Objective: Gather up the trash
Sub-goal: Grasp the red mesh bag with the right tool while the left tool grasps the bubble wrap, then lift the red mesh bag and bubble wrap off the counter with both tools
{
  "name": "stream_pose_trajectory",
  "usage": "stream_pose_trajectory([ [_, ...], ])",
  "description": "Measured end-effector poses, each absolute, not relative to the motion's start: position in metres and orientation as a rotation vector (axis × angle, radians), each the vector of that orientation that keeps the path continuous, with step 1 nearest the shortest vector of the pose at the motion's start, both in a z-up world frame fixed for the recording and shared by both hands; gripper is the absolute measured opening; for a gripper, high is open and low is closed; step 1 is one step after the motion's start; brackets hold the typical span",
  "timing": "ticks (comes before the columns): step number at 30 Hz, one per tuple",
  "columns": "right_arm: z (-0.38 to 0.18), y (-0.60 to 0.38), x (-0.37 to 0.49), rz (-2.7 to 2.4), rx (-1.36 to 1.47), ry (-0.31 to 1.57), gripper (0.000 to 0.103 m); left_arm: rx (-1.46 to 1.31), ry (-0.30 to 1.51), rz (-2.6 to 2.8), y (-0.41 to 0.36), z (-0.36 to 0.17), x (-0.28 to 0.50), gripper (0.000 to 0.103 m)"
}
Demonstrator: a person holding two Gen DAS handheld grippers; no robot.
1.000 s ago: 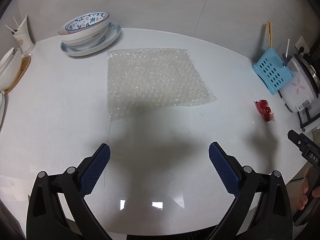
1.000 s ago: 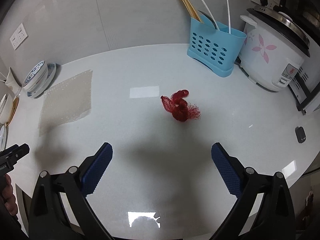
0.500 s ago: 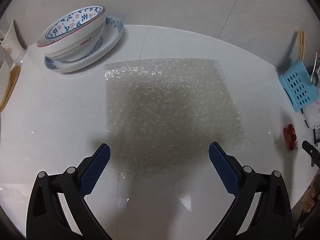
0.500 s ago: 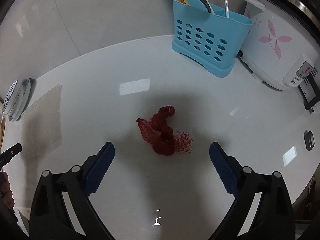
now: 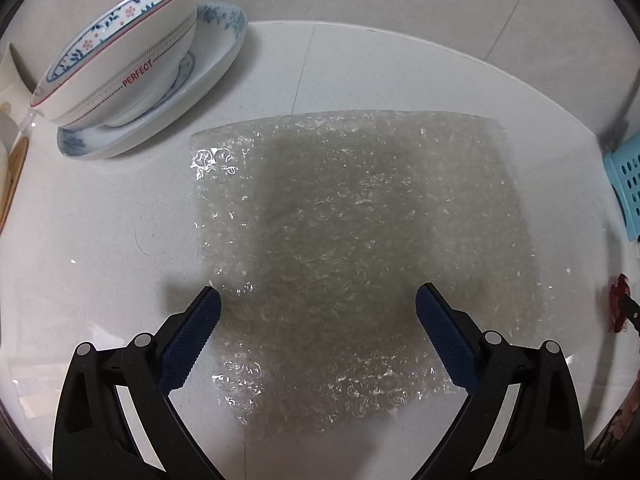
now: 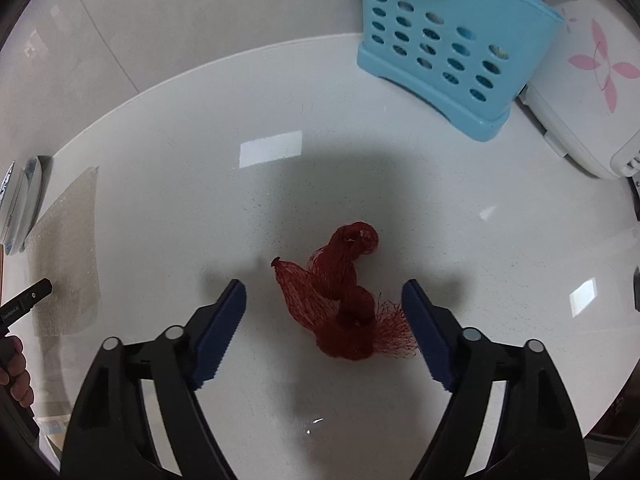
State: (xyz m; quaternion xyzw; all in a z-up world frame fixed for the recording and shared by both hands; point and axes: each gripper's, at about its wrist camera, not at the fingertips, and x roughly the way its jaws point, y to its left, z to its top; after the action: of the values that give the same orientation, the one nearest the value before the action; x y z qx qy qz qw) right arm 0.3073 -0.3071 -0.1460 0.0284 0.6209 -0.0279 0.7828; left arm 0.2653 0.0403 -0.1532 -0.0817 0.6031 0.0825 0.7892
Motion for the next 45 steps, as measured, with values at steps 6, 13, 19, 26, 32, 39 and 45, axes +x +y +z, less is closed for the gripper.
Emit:
stream_pose_trajectory([
  [6, -0.158, -0.313, 0.312, -0.087, 0.092, 1.390, 0.053, -0.146, 1.331, 0.190, 0.027, -0.149, 0.264, 0.078],
  [13, -0.161, -0.308, 0.315, -0.126, 0.054, 1.366, 0.035, -0.118, 1.360, 0.167, 0.008, -0.141, 0.259, 0.041],
  [19, -0.163, -0.305, 0.316, -0.143, 0.036, 1.367, 0.017, -0.067, 1.363, 0.155, 0.002, -0.138, 0.256, 0.013],
  [26, -0.155, -0.307, 0.310, -0.134, 0.054, 1.363, 0.015, -0.076, 1.324, 0.126, -0.004, -0.115, 0.256, 0.009],
  [32, -0.136, -0.310, 0.304, -0.121, 0.045, 1.337, 0.015, -0.097, 1.285, 0.094, -0.013, -0.093, 0.244, 0.009],
  [39, -0.111, -0.304, 0.285, -0.103, 0.032, 1.294, 0.015, -0.120, 1.254, 0.049, -0.015, -0.071, 0.230, 0.009],
  [45, -0.092, -0.291, 0.273, -0.081, 0.014, 1.263, 0.015, -0.128, 1.235, 0.025, -0.015, -0.057, 0.217, 0.009],
])
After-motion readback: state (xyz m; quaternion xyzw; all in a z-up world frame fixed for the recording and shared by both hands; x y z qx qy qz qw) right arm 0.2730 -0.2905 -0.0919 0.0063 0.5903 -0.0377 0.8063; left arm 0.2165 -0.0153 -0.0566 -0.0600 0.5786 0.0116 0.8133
